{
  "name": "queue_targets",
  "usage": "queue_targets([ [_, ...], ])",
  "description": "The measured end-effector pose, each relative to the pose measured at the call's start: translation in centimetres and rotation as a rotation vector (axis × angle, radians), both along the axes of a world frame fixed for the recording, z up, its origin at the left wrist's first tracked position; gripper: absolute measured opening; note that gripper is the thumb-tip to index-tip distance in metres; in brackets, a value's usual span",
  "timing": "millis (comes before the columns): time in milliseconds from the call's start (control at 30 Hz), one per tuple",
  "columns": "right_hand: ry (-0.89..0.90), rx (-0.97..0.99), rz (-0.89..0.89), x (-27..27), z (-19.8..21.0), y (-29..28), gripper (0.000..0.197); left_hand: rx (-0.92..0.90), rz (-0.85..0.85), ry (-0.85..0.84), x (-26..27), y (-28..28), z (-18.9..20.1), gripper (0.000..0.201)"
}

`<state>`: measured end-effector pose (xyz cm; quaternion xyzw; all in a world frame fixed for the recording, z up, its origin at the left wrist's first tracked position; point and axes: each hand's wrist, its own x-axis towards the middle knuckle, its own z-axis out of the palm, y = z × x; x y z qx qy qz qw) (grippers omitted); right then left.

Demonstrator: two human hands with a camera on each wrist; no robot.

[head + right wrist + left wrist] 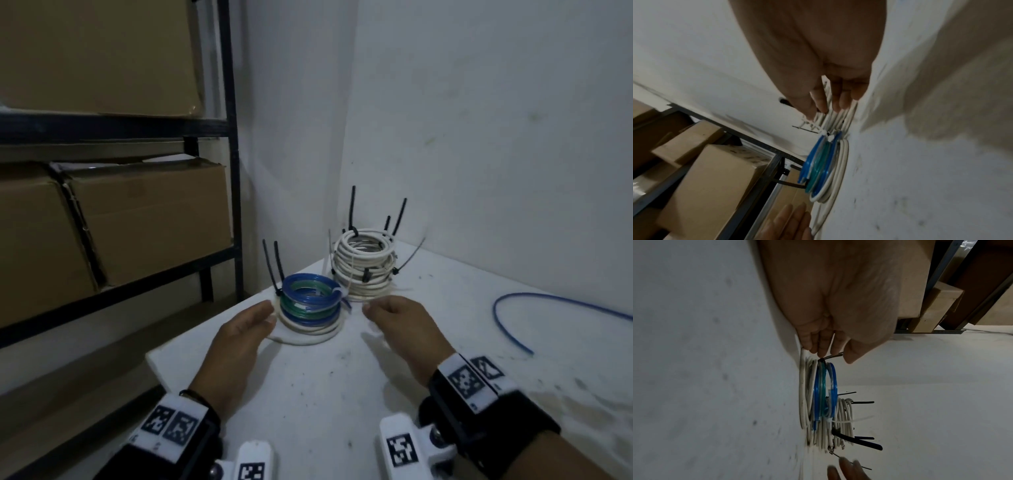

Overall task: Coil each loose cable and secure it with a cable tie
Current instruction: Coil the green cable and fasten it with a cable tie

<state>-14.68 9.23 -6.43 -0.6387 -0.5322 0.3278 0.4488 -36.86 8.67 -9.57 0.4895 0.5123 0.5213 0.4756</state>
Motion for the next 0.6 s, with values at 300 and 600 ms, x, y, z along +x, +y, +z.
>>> queue_targets([
  [300,-0.271,-0.14,0.111,11.8,4.9,-17.6,0.014,0.03,0.058,-0.135,1.6,-1.9,3.4,0.017],
  [600,0.052,-0.175,-0.503,28.3,4.4,-31.9,0.019,0.102,-0.445,-0.06,22.2,-11.5,9.0,0.018],
])
